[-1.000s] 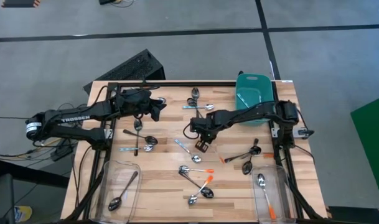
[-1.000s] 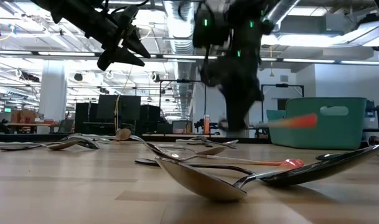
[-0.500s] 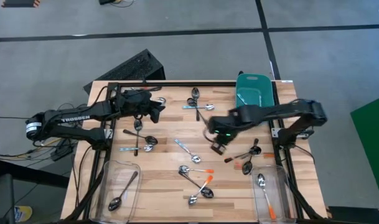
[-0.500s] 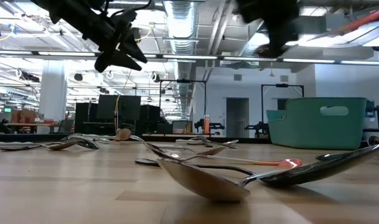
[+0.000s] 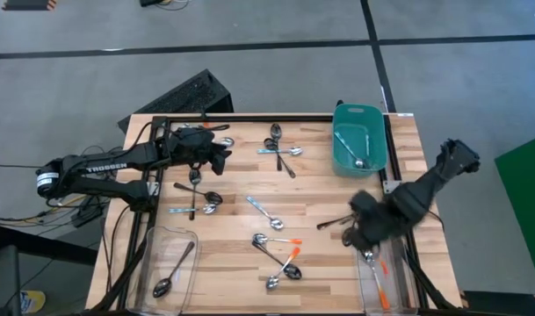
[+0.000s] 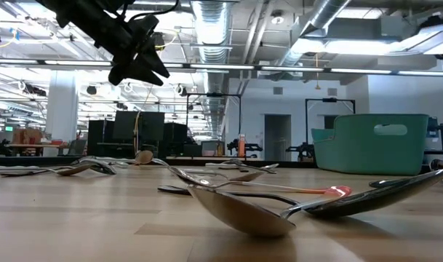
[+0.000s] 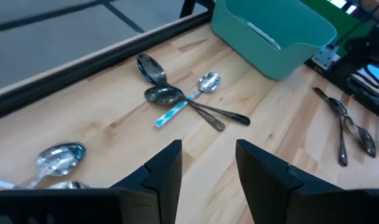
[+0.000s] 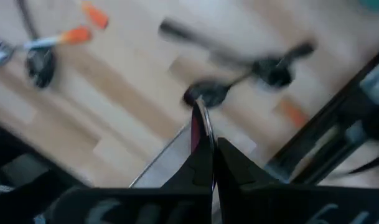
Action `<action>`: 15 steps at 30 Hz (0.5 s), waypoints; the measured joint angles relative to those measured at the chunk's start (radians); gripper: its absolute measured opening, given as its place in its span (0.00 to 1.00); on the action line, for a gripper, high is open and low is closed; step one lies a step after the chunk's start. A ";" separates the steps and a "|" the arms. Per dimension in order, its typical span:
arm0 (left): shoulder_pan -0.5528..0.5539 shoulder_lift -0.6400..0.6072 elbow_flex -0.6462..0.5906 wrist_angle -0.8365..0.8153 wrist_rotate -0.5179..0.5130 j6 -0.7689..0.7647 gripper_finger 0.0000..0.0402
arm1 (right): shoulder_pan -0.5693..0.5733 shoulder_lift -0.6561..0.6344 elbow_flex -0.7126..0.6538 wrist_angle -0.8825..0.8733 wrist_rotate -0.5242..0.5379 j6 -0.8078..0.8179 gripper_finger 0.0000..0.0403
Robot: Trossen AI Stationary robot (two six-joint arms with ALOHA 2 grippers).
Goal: Sort silverware by color (type)
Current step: Put the orange spoon into the right transparent bin
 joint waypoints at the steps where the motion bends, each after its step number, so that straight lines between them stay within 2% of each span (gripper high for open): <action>1: 0.000 0.000 0.000 0.000 -0.010 0.001 0.34 | 0.045 0.006 0.000 0.005 -0.002 0.058 0.04; 6: 0.000 0.000 0.000 0.029 -0.042 0.004 0.34 | 0.217 0.087 0.001 0.007 -0.040 0.307 0.04; 11: 0.000 0.000 0.000 0.039 -0.045 0.028 0.34 | 0.320 0.178 0.001 0.010 -0.105 0.457 0.06; 15: 0.000 0.000 0.000 0.040 -0.042 0.042 0.34 | 0.358 0.234 0.001 0.007 -0.133 0.548 0.13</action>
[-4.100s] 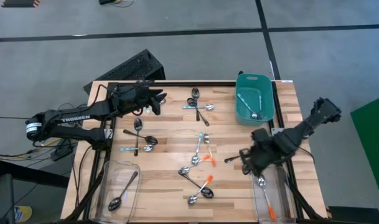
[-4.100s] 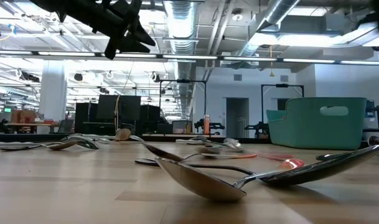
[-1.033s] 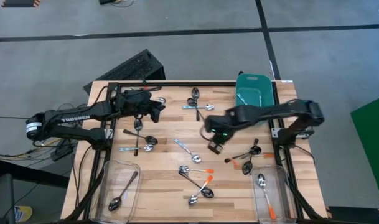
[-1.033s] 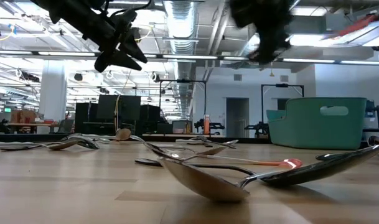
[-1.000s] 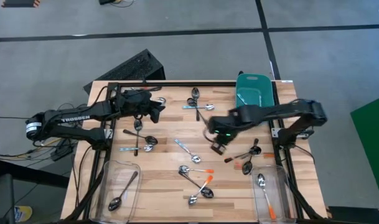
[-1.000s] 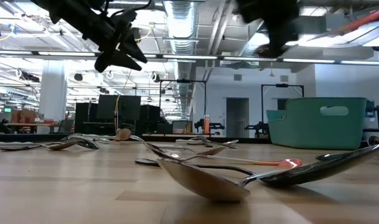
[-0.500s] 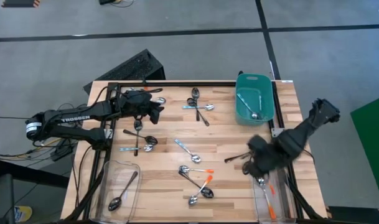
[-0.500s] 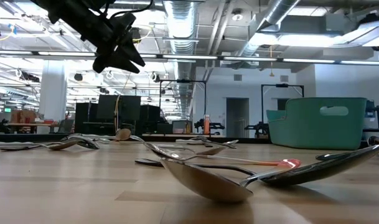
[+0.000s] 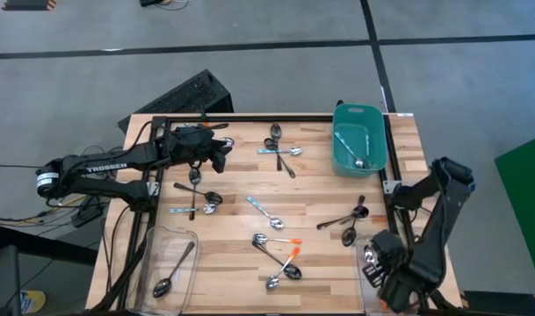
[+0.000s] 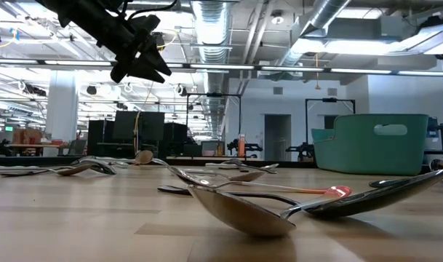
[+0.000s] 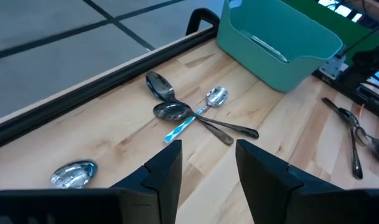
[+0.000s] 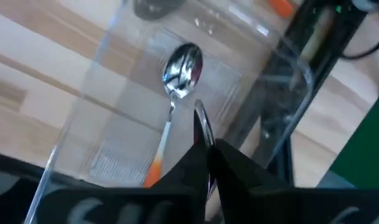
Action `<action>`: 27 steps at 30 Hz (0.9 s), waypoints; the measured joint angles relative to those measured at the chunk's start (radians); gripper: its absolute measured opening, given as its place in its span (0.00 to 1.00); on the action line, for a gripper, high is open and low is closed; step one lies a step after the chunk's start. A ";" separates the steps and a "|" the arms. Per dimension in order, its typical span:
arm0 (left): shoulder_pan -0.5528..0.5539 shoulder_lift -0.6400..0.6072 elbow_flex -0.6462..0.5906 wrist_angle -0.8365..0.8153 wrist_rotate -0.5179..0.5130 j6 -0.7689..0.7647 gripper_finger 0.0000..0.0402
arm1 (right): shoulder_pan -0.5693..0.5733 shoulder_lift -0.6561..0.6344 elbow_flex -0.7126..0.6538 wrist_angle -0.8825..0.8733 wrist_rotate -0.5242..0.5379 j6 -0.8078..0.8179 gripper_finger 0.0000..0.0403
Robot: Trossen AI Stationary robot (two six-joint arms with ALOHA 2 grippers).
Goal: Sort silverware by color (type)
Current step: Put the orange spoon into the right transparent bin, then put the black spoon into the left transparent bin
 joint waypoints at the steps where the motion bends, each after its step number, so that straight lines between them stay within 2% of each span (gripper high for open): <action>1: 0.000 0.000 0.000 0.000 0.000 0.000 0.34 | 0.006 0.012 0.000 0.004 -0.009 0.020 0.15; 8: 0.000 0.000 0.000 0.000 0.019 0.000 0.34 | -0.007 0.017 0.000 -0.007 -0.041 0.070 0.33; 14: 0.001 0.000 0.000 -0.004 0.042 0.020 0.34 | -0.078 -0.037 0.000 -0.008 0.075 0.027 0.48; 20: 0.000 0.000 0.000 -0.026 0.061 0.101 0.34 | -0.229 -0.080 0.000 -0.007 0.213 -0.193 0.54; 27: 0.000 0.000 0.000 -0.058 0.120 0.080 0.34 | -0.458 -0.094 0.000 0.031 0.216 -0.544 0.54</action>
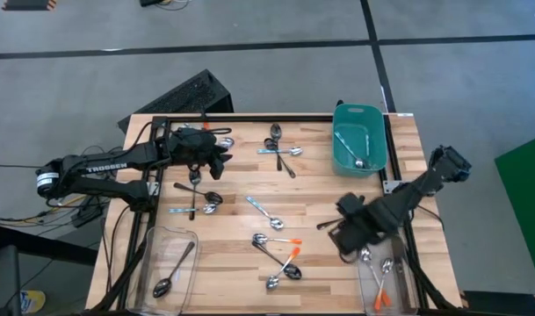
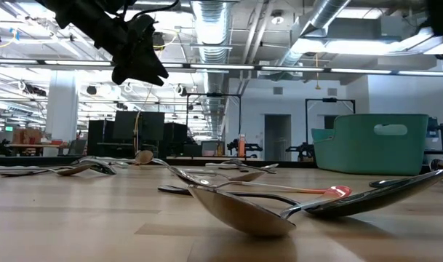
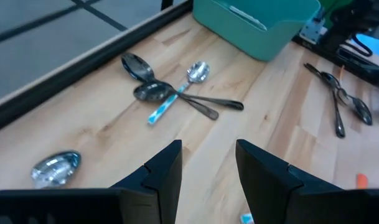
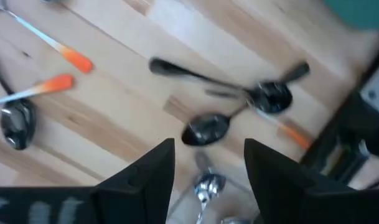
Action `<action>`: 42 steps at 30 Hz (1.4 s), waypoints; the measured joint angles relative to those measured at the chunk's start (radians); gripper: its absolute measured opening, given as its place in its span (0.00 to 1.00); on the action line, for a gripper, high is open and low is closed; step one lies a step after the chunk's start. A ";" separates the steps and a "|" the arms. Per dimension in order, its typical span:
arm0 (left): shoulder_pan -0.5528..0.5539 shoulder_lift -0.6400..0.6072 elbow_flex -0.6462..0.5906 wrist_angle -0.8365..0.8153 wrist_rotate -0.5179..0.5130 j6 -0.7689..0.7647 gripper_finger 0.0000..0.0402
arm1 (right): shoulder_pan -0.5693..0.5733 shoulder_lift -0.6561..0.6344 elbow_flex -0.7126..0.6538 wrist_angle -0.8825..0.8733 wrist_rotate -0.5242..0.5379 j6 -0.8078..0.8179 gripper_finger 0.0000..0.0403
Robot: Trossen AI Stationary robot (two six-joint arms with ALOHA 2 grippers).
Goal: Sort silverware by color (type)
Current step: Put the black spoon into the left transparent bin
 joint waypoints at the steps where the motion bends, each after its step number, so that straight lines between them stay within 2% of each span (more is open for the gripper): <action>1: 0.000 0.000 0.000 -0.007 0.007 0.000 0.34 | -0.031 0.000 0.000 0.017 -0.003 -0.050 0.54; 7: -0.001 0.000 0.000 -0.073 0.022 -0.002 0.34 | -0.213 0.009 -0.008 0.173 0.017 -0.405 0.54; 11: -0.002 0.000 0.000 -0.113 0.047 -0.002 0.34 | -0.364 0.009 -0.070 0.381 -0.025 -0.608 0.54; 16: -0.002 0.000 0.000 -0.170 0.062 -0.006 0.34 | -0.510 0.010 -0.126 0.613 -0.157 -0.626 0.53; 22: -0.002 -0.001 0.000 -0.270 0.058 -0.067 0.34 | -0.576 0.010 -0.139 0.766 -0.159 -0.673 0.51; 27: -0.021 -0.002 0.000 -0.291 0.080 -0.156 0.34 | -0.613 0.010 -0.139 0.799 -0.182 -0.723 0.51; 32: -0.098 0.000 0.000 -0.173 0.125 -0.057 0.34 | -0.640 -0.001 -0.139 0.775 -0.381 -0.724 0.51; 34: -0.143 0.003 0.000 -0.109 0.119 -0.018 0.34 | -0.639 -0.003 -0.138 0.745 -0.429 -0.739 0.51; 38: -0.203 0.053 0.000 -0.003 0.095 0.005 0.34 | -0.638 -0.018 -0.138 0.647 -0.431 -0.820 0.51; 42: -0.243 0.136 0.000 0.086 0.095 -0.040 0.34 | -0.653 -0.010 -0.141 0.543 -0.370 -0.901 0.51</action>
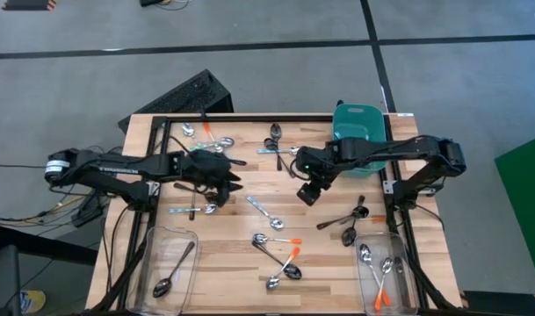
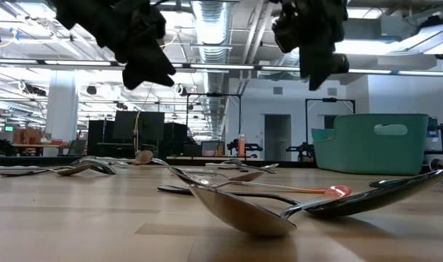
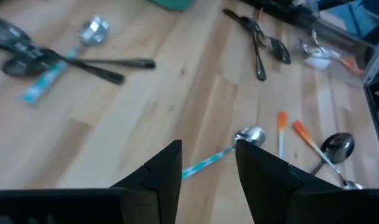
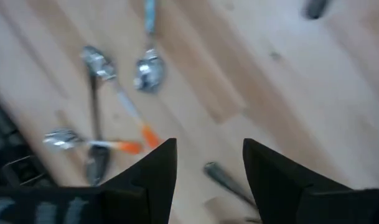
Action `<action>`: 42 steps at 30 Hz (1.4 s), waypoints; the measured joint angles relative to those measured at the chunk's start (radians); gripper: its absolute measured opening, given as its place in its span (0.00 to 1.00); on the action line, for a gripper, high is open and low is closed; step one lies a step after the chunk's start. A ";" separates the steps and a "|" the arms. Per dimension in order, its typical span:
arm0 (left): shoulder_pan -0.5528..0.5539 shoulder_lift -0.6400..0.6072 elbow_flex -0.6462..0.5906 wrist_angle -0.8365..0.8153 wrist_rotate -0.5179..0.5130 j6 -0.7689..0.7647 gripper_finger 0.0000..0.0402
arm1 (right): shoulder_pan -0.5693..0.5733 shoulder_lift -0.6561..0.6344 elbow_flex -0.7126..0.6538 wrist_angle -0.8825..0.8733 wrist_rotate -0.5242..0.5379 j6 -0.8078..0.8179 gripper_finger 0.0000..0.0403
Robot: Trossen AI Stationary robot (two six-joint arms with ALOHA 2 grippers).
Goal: Sort silverware by color (type)
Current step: Put the black spoon into the left transparent bin
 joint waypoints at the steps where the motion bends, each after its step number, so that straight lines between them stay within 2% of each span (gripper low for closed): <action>1: -0.011 0.023 0.000 0.022 0.000 -0.024 0.34 | -0.001 0.007 -0.005 -0.003 0.018 -0.006 0.51; 7: -0.049 0.115 0.000 0.070 -0.014 -0.203 0.34 | 0.003 0.085 -0.080 -0.075 0.025 -0.058 0.51; 12: -0.081 0.119 0.000 0.062 -0.028 -0.247 0.34 | 0.041 0.134 -0.144 -0.177 0.027 -0.174 0.49; 22: -0.088 0.105 0.000 0.055 -0.081 -0.252 0.34 | 0.189 0.132 -0.319 -0.074 0.032 -0.268 0.42; 28: -0.087 0.104 0.000 0.055 -0.086 -0.227 0.34 | 0.245 0.132 -0.342 0.028 0.132 -0.313 0.42; 37: -0.087 0.104 0.000 0.045 -0.087 -0.225 0.34 | 0.278 0.132 -0.344 0.062 0.135 -0.351 0.42; 42: -0.087 0.104 0.000 0.004 -0.086 -0.225 0.34 | 0.290 0.128 -0.399 0.158 0.133 -0.364 0.42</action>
